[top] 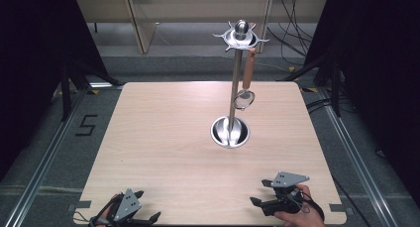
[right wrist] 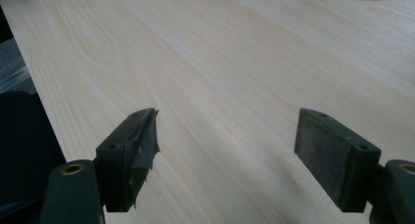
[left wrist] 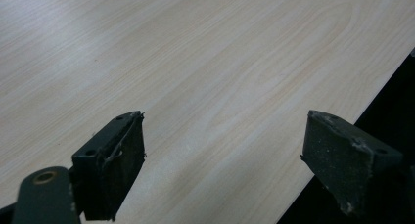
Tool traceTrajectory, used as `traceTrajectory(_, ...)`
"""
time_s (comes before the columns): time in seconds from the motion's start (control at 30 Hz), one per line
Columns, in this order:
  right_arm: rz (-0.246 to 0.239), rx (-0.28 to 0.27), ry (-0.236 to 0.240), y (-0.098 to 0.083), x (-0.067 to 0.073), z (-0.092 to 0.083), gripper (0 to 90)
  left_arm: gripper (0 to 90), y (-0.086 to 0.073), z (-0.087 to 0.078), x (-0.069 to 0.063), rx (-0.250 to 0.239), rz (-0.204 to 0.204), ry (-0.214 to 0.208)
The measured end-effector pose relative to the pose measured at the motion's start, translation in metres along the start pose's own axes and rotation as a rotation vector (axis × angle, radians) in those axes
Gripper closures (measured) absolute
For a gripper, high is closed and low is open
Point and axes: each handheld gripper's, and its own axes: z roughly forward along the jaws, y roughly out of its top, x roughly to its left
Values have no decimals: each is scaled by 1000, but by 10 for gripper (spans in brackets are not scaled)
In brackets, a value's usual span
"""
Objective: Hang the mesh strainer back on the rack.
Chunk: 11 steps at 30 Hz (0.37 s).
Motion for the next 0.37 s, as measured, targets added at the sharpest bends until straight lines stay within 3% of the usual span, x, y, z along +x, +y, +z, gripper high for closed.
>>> traceTrajectory(0.37,21,7,-2,0,0,-1,259,153,0,0,-1,4,-9,-1)
